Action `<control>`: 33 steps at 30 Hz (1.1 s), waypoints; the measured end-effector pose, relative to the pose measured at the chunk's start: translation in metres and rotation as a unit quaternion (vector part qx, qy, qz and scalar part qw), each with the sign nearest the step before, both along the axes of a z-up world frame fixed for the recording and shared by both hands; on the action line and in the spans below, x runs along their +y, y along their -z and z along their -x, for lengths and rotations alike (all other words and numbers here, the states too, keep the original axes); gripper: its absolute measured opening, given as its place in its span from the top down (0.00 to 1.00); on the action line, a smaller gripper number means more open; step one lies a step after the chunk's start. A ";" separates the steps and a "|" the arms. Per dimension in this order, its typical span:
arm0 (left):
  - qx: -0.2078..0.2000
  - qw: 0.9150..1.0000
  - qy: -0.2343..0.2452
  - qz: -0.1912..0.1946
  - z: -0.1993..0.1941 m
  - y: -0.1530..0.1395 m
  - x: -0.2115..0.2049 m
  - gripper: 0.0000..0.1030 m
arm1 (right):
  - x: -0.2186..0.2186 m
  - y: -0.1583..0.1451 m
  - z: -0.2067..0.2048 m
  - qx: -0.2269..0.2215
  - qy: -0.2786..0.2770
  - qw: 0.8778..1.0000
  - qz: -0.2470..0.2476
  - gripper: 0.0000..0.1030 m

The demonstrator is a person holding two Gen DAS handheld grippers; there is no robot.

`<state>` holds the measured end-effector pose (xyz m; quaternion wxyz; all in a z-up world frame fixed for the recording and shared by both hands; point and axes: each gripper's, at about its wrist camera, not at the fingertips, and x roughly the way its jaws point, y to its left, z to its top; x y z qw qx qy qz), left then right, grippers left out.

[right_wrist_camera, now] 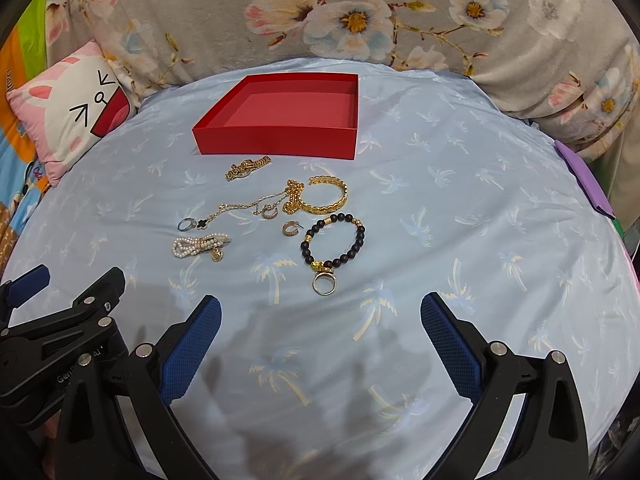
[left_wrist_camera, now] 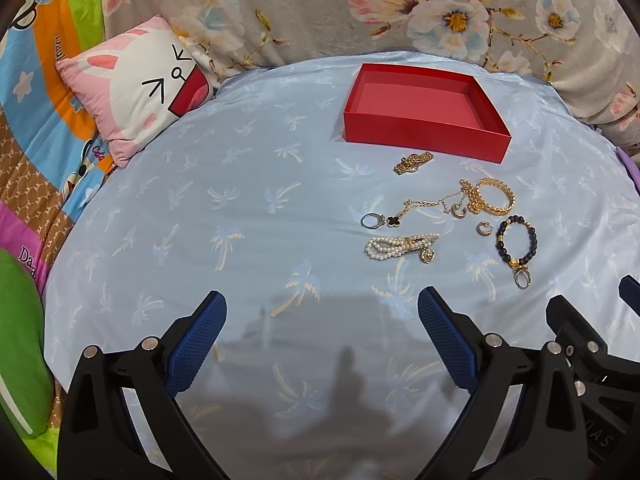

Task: Organize jewelry

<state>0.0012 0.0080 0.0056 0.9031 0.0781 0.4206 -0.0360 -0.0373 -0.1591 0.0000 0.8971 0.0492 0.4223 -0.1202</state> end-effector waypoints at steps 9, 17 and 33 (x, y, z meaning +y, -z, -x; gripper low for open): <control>-0.001 1.000 -0.002 0.000 -0.001 0.001 -0.002 0.10 | 0.001 0.000 0.000 0.000 0.001 1.000 0.000 0.05; 0.000 1.000 -0.002 0.000 -0.001 0.000 -0.002 0.10 | 0.001 0.000 0.000 0.000 0.000 1.000 0.000 0.05; -0.001 1.000 -0.003 0.000 -0.002 0.000 -0.002 0.10 | 0.000 -0.001 0.000 0.000 0.001 1.000 -0.001 0.05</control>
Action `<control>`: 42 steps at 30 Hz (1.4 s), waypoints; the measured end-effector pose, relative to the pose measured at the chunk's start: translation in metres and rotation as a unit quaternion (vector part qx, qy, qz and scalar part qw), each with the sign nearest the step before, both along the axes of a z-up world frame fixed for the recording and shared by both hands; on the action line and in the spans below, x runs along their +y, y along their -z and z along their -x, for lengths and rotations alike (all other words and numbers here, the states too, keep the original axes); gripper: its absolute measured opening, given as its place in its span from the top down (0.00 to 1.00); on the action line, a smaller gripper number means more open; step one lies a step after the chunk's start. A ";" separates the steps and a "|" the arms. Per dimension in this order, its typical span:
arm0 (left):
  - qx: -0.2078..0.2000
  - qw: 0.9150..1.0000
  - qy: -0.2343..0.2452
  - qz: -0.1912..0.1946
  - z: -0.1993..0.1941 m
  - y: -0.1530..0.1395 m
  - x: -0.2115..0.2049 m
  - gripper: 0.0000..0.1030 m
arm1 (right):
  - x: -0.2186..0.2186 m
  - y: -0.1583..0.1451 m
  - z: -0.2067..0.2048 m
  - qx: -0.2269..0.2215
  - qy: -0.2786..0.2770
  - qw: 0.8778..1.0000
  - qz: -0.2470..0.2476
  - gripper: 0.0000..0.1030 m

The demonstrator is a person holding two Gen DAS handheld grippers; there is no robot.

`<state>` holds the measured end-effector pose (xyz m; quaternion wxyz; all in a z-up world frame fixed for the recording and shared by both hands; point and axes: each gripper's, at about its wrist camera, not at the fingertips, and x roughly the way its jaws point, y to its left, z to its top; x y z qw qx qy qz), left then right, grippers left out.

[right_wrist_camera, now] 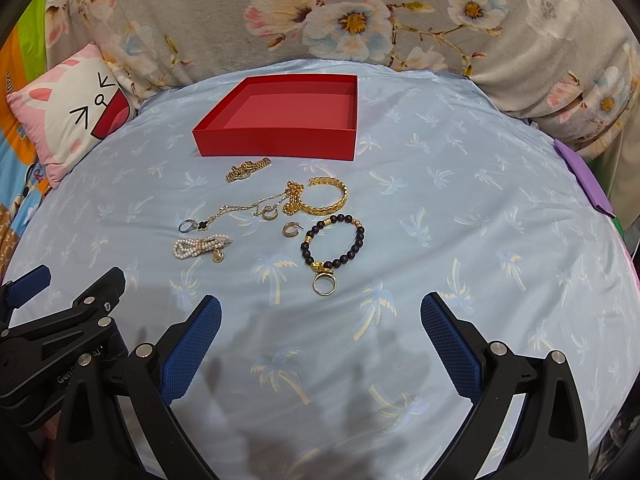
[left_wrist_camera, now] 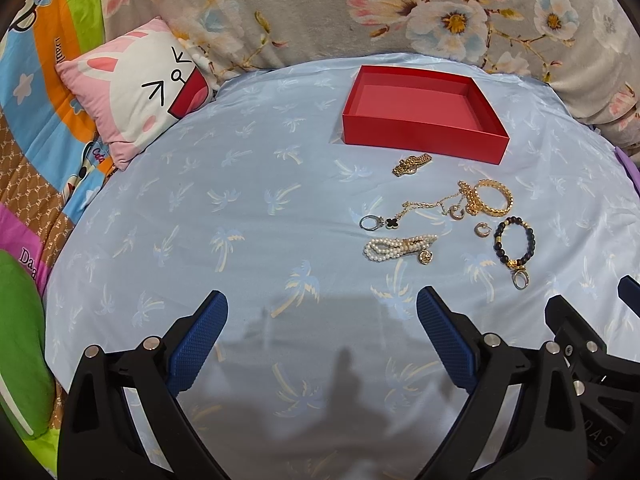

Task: Organize jewelry

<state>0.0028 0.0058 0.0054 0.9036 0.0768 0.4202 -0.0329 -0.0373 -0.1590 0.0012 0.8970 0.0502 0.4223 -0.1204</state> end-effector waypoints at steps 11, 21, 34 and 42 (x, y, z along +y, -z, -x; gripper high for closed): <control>0.000 1.000 0.000 0.000 0.000 0.000 0.000 0.10 | -0.001 0.000 0.000 0.000 0.000 1.000 -0.001 0.05; 0.001 1.000 0.000 0.000 0.000 -0.001 0.000 0.10 | -0.002 0.001 0.001 0.001 0.000 1.000 -0.003 0.05; 0.010 1.000 0.003 0.005 -0.004 0.005 -0.003 0.10 | -0.007 0.003 0.000 0.004 -0.001 1.000 -0.010 0.05; 0.033 0.999 0.003 0.038 -0.017 0.022 0.007 0.09 | -0.020 0.020 -0.008 0.014 0.009 1.000 -0.025 0.05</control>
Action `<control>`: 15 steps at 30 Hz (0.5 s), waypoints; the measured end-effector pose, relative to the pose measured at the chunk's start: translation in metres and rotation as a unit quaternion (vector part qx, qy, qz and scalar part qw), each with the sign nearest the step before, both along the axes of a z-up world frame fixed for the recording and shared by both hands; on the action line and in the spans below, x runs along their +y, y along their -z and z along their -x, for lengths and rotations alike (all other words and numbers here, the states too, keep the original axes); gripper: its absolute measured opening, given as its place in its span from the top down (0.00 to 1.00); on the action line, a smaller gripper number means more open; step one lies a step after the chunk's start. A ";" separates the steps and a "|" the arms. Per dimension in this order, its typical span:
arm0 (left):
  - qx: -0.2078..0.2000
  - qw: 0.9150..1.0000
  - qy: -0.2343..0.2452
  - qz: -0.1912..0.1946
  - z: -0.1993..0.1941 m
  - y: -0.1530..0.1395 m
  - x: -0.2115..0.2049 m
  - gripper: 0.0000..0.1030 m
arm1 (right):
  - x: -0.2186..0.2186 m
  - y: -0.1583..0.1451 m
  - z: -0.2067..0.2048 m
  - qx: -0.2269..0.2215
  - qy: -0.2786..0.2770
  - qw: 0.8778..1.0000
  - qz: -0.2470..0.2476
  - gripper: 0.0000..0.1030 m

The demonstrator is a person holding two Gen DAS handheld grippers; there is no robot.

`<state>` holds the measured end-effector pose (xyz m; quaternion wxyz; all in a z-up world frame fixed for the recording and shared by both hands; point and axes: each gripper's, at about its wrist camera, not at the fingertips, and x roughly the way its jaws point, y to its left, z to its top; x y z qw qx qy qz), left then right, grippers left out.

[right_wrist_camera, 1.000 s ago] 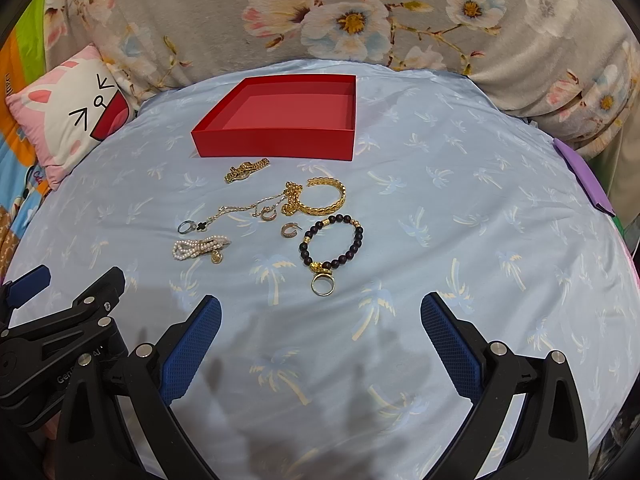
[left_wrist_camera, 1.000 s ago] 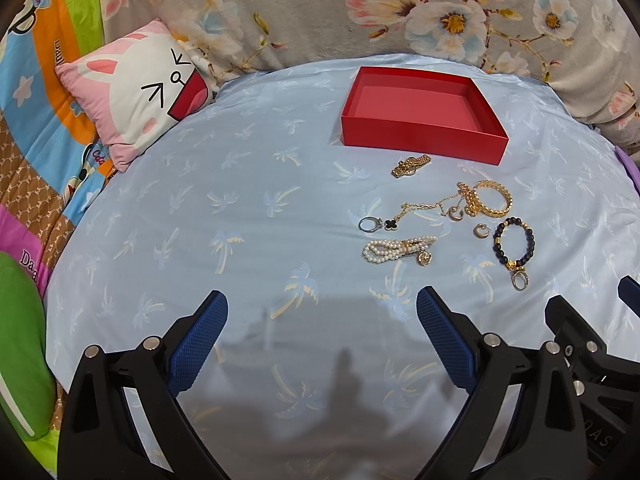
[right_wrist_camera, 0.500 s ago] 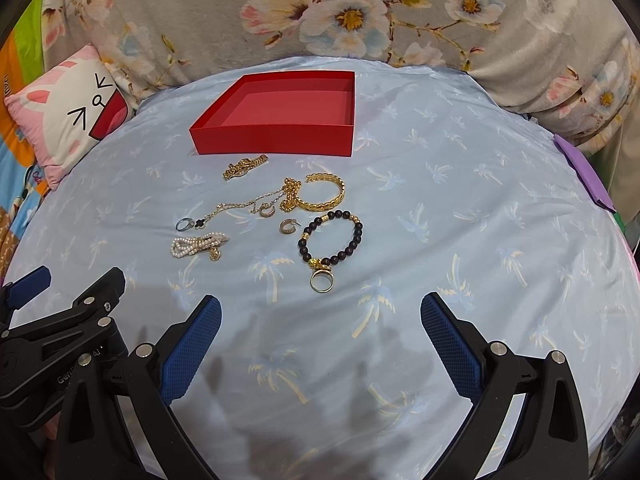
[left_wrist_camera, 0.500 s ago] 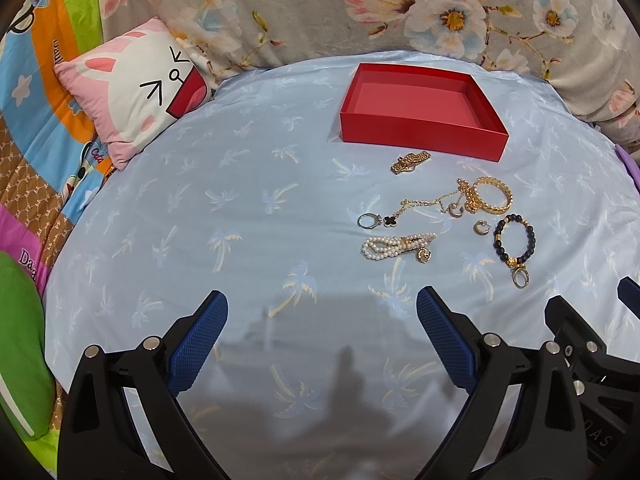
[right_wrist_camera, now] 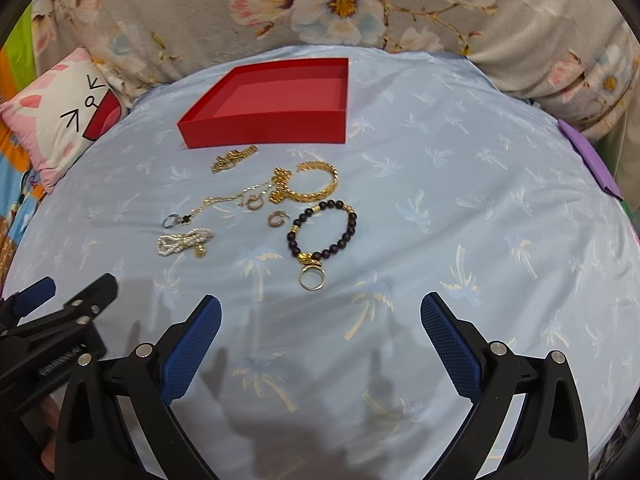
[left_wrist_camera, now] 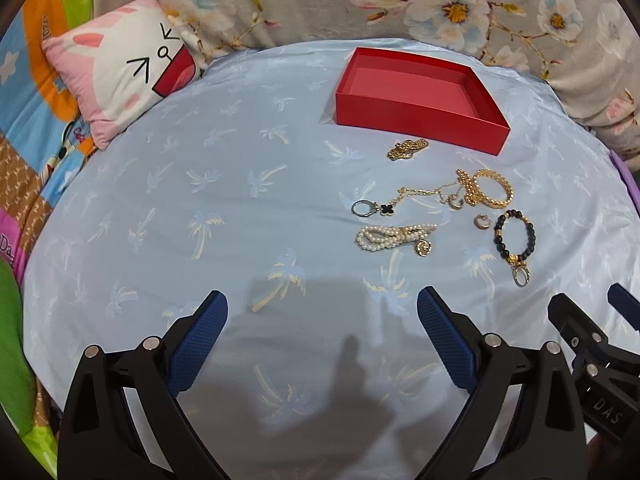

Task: Organize jewelry
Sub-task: 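Lower the left tool onto the white pearl bracelet and close it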

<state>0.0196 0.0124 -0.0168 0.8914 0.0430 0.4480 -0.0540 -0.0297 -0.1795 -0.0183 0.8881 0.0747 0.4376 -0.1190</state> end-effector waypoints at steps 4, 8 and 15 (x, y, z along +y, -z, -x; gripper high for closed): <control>0.020 1.000 -0.010 0.020 -0.011 0.011 0.012 0.09 | -0.008 0.010 -0.006 0.011 0.007 1.000 -0.009 0.05; 0.031 0.999 -0.020 0.020 -0.021 0.022 0.019 0.09 | -0.011 0.017 -0.014 0.018 0.004 1.000 -0.012 0.05; 0.023 0.999 0.015 0.026 -0.034 0.030 0.007 0.09 | -0.016 0.025 -0.026 0.024 0.006 0.999 -0.020 0.05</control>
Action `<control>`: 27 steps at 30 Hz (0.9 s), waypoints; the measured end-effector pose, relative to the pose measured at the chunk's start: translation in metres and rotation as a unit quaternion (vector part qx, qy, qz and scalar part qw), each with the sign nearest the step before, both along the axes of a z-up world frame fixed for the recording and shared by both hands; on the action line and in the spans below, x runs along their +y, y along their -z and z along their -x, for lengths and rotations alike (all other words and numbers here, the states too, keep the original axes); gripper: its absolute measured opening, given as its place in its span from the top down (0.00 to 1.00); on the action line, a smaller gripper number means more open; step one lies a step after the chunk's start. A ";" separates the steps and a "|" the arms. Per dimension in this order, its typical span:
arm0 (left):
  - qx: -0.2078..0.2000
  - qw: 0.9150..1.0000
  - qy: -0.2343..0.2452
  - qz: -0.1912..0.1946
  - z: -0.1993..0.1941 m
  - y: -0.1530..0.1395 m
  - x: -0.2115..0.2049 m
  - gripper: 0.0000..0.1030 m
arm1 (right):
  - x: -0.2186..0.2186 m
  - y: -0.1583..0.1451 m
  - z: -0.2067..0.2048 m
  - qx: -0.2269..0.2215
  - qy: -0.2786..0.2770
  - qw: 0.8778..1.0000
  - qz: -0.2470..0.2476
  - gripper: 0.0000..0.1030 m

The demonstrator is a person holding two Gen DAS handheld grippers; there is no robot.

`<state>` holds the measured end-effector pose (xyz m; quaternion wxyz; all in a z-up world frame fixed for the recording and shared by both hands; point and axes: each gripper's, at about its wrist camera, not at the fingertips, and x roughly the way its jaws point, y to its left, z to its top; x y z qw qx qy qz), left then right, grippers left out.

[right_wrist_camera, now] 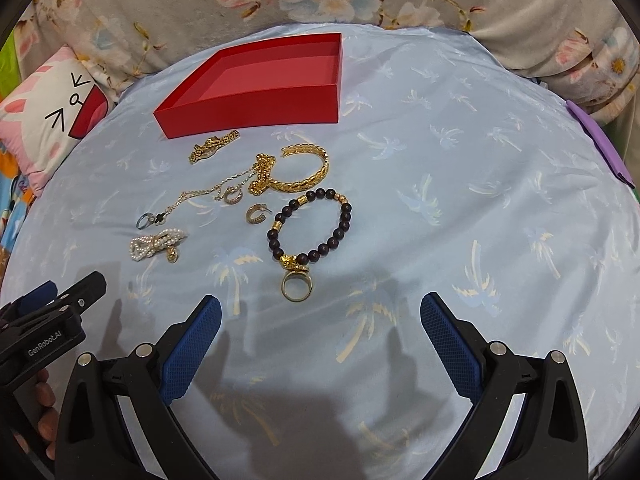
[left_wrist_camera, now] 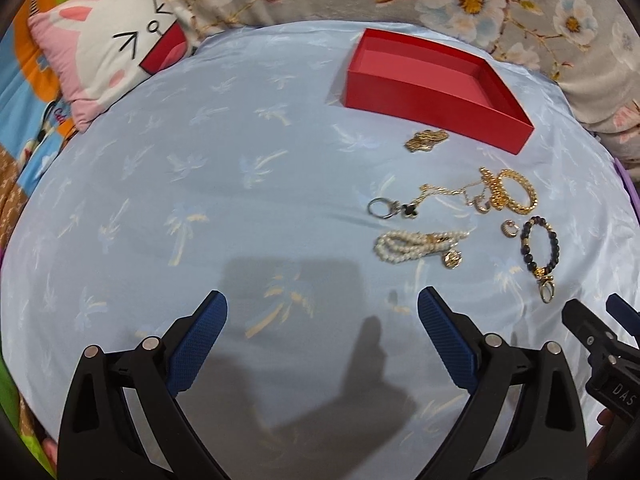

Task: Organize jewelry
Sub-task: 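Lower the left tool onto the white pearl bracelet and close it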

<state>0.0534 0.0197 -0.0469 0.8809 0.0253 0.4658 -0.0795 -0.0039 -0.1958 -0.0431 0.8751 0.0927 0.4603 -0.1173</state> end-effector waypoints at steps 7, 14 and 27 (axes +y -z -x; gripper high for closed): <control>-0.001 0.998 0.050 0.027 -0.022 0.007 -0.023 0.09 | -0.009 0.003 -0.007 0.003 0.009 1.000 -0.005 0.05; -0.002 0.995 0.099 0.022 -0.037 0.021 -0.051 0.12 | -0.019 0.006 -0.014 0.006 0.021 1.000 -0.008 0.05; -0.022 0.991 0.132 0.022 -0.030 0.023 -0.062 0.50 | -0.023 0.011 -0.022 0.008 0.019 1.000 -0.016 0.05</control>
